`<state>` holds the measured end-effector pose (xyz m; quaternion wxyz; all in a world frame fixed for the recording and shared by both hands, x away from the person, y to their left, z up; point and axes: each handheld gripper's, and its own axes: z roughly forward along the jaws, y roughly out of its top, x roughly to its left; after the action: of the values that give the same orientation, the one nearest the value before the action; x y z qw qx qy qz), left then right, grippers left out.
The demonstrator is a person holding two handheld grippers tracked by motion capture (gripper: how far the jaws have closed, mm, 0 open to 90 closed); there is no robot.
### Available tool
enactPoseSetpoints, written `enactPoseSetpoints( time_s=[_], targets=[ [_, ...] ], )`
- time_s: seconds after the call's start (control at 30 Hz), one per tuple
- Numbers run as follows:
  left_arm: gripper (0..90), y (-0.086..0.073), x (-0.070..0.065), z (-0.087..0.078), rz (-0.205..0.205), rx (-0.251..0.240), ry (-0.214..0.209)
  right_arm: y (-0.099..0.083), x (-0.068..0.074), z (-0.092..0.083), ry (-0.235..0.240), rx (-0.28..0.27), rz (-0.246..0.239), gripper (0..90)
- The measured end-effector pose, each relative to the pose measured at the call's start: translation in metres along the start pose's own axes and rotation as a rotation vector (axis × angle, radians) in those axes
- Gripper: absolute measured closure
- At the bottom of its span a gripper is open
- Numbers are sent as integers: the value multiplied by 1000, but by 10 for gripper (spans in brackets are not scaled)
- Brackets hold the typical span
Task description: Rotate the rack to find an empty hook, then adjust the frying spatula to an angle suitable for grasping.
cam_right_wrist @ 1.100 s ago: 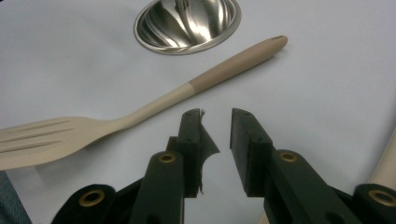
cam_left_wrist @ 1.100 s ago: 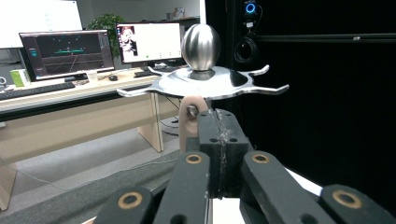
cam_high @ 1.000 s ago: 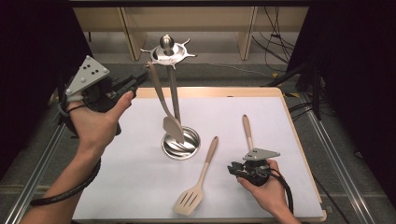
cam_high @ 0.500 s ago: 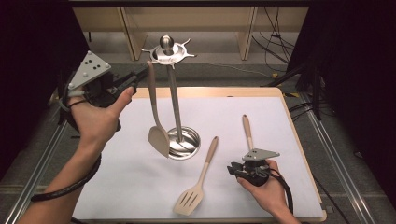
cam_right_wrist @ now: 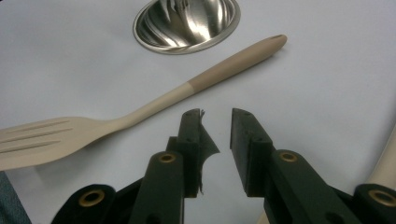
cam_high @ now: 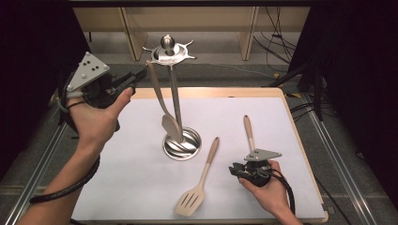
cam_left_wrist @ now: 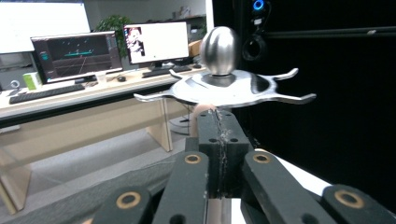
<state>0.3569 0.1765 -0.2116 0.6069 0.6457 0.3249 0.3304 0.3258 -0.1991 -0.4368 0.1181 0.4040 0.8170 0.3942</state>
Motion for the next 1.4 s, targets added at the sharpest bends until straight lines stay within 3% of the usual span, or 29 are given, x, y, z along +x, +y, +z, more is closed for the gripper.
enactPoseSetpoints(
  time_s=[0.07, 0.13, 0.17, 0.23, 0.37, 0.47, 0.53, 0.57, 0.6, 0.63, 0.67, 0.7, 0.77, 0.8, 0.83, 0.87, 0.93, 0.97, 1.0, 1.03, 1.1, 1.17, 1.23, 1.3, 1.33, 1.4],
  targets=[
    [839, -6, 0, -6, 6, -7, -6, 0, 1, 0, 3, 0, 19, 734],
    [811, -14, 0, -13, 3, -6, -13, 0, -1, 0, 1, 1, 4, 728],
    [792, -20, 1, -17, 3, -8, -17, 0, 0, 0, 3, 3, 27, 725],
    [746, -35, 3, -24, -7, -5, -24, 1, -2, 0, 1, -1, 12, 717],
    [632, -75, 9, -35, -37, 13, -44, 2, -2, 1, -1, -4, 20, 698],
    [543, -108, 13, -43, -45, 44, -33, 3, -3, 0, 10, 7, 36, 682],
    [507, -129, 13, -48, -52, 69, -26, 4, -1, 0, 6, 13, 64, 668],
    [491, -140, 13, -50, -59, 75, -28, 5, -4, 1, 8, 13, 41, 661],
    [476, -150, 13, -52, -65, 88, -29, 5, -4, 1, 12, 17, 48, 656],
    [456, -160, 13, -54, -76, 98, -24, 5, -2, 2, 22, 14, 84, 645],
    [434, -169, 12, -55, -83, 100, -16, 6, -2, 2, 33, 18, 87, 637],
    [426, -177, 11, -56, -69, 122, -14, 7, -3, 1, 18, 25, 83, 632],
    [414, -191, 9, -58, -80, 137, -4, 8, -2, 2, 8, 8, 96, 616],
    [411, -196, 8, -58, -76, 141, -10, 9, -4, 1, 8, 29, 89, 609],
    [412, -200, 7, -57, -78, 147, -12, 10, -2, 1, 13, 39, 117, 599],
    [412, -203, 6, -57, -76, 164, -12, 11, -4, 2, 8, 20, 101, 593],
    [416, -208, 6, -55, -74, 174, -14, 13, -1, 3, 24, 56, 147, 585],
    [417, -210, 5, -54, -88, 179, -13, 13, -3, 4, 15, 49, 120, 580],
    [420, -212, 5, -53, -91, 184, -12, 15, 0, 5, 18, 79, 157, 573],
    [424, -213, 6, -52, -87, 190, -11, 15, -1, 6, 13, 77, 137, 569],
    [429, -216, 5, -51, -88, 194, -15, 16, 0, 7, 18, 89, 148, 554],
    [434, -217, 4, -51, -86, 202, -16, 17, 6, 8, 26, 97, 191, 555],
    [437, -218, 4, -53, -76, 208, -19, 18, 6, 9, 29, 98, 154, 584],
    [442, -219, 3, -54, -82, 207, -16, 21, 13, 10, 36, 91, 173, 638],
    [445, -219, 4, -55, -78, 210, -17, 22, 13, 12, 24, 68, 141, 671],
    [449, -219, 3, -55, -78, 212, -15, 26, 18, 14, 32, 82, 133, 728]
  ],
)
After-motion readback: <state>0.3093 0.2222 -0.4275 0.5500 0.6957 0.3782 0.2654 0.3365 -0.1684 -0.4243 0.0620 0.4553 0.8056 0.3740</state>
